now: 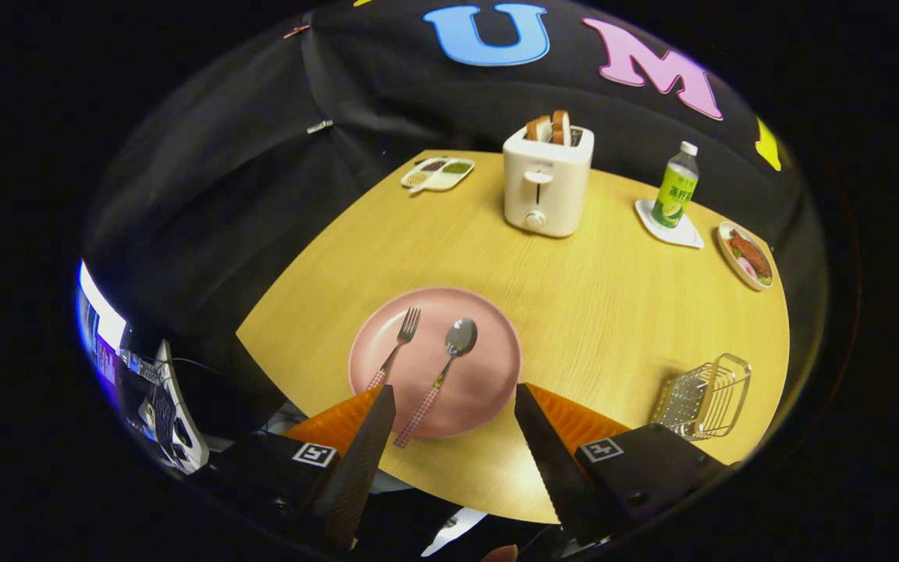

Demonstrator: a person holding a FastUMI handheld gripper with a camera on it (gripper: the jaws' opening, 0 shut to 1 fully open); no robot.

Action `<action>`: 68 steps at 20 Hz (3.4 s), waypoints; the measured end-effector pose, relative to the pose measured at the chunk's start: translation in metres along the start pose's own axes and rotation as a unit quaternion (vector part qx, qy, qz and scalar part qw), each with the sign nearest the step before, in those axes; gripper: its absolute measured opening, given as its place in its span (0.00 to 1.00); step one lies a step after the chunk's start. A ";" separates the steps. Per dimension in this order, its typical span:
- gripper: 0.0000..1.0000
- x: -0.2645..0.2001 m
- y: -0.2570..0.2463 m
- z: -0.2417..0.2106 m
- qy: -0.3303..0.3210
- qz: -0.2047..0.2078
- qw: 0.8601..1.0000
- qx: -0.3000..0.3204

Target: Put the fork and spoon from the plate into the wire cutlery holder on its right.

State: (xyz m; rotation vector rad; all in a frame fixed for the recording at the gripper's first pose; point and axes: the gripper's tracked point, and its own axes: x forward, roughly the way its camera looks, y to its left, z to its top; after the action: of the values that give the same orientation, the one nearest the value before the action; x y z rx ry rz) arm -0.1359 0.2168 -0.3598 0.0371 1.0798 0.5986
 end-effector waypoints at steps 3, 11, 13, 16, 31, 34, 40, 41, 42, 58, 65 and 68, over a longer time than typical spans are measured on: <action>0.93 0.030 0.009 -0.021 0.043 0.002 0.999 0.003; 0.75 0.082 0.010 -0.052 0.120 -0.027 0.992 0.017; 0.59 0.090 0.010 -0.059 0.143 -0.034 0.989 0.018; 0.30 0.093 0.004 -0.059 0.153 -0.046 0.987 0.021; 0.14 -0.037 -0.046 -0.009 0.078 0.014 0.996 0.032; 0.14 -0.075 -0.089 -0.006 0.067 -0.005 0.997 0.043; 0.14 -0.140 -0.187 -0.032 0.105 -0.058 0.991 0.063; 0.14 -0.147 -0.200 -0.040 0.125 -0.065 0.988 0.061; 0.14 -0.153 -0.213 -0.049 0.146 -0.071 0.985 0.060; 0.14 -0.111 -0.270 -0.082 0.399 -0.065 0.912 0.071; 0.24 -0.097 -0.275 -0.066 0.362 -0.066 0.927 0.080; 0.33 -0.104 -0.272 -0.048 0.306 -0.060 0.946 0.092</action>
State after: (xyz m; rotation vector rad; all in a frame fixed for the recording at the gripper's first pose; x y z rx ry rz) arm -0.0907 -0.0743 -0.3838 -0.0566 1.7291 0.3999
